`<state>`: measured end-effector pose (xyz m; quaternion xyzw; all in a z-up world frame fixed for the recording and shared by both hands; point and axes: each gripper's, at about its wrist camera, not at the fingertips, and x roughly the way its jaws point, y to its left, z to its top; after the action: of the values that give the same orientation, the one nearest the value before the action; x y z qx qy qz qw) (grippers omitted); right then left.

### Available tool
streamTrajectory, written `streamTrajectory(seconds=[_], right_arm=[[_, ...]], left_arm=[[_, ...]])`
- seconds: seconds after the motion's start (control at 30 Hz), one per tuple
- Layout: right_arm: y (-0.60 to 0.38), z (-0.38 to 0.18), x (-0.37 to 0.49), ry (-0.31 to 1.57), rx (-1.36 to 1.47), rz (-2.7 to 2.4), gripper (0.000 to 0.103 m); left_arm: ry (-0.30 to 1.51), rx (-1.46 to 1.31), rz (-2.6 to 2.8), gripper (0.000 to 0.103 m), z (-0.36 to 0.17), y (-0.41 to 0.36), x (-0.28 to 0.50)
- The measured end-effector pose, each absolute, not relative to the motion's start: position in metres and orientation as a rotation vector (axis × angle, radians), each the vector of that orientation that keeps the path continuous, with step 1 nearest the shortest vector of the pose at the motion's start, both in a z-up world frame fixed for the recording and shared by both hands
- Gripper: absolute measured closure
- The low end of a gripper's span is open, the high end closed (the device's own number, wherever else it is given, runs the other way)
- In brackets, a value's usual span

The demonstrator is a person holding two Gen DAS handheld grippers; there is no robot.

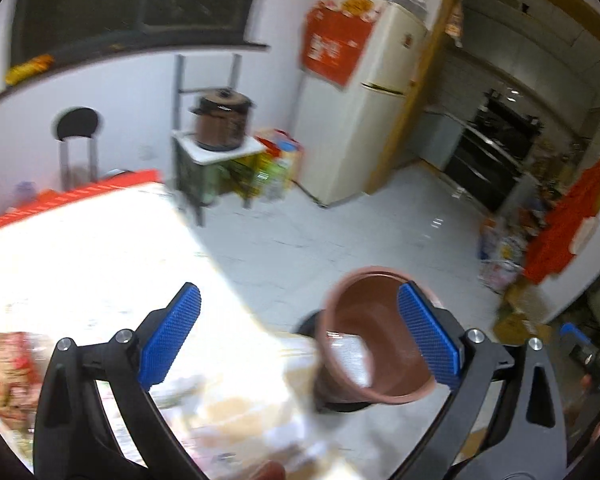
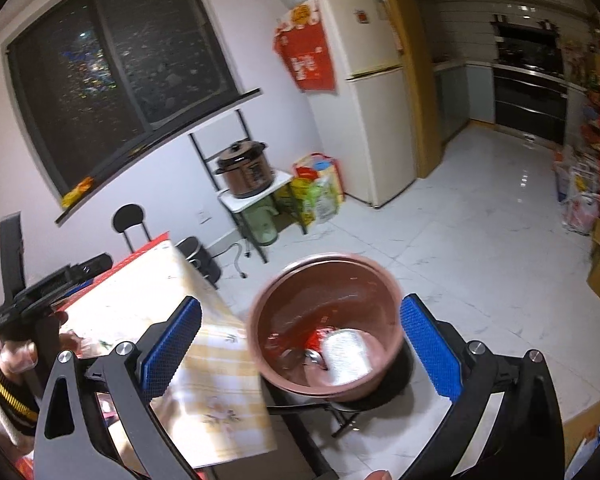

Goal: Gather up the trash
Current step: 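Bring both grippers back over the table toward the remaining trash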

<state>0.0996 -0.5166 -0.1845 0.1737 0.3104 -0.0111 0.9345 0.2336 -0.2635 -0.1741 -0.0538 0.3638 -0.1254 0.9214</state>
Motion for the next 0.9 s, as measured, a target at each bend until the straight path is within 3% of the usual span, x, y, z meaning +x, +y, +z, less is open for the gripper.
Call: streamTrajectory(seconds=[0.33,0.63,0.9], right_arm=[[-0.433,-0.178,0.142,0.654,0.317,0.186,0.005],[-0.328,-0.176,0.169,0.717,0.245,0.377,0.005],[-0.239,-0.167,0.168,0.741,0.181,0.467,0.005]], left_arm=[[0.737,-0.199,0.091,0.006,-0.166,-0.105,0.172],[0.742,-0.334,0.369,0.006,-0.17,0.044,0.07],[0.751,-0.413,0.459,0.006,-0.177,0.116,0.006]])
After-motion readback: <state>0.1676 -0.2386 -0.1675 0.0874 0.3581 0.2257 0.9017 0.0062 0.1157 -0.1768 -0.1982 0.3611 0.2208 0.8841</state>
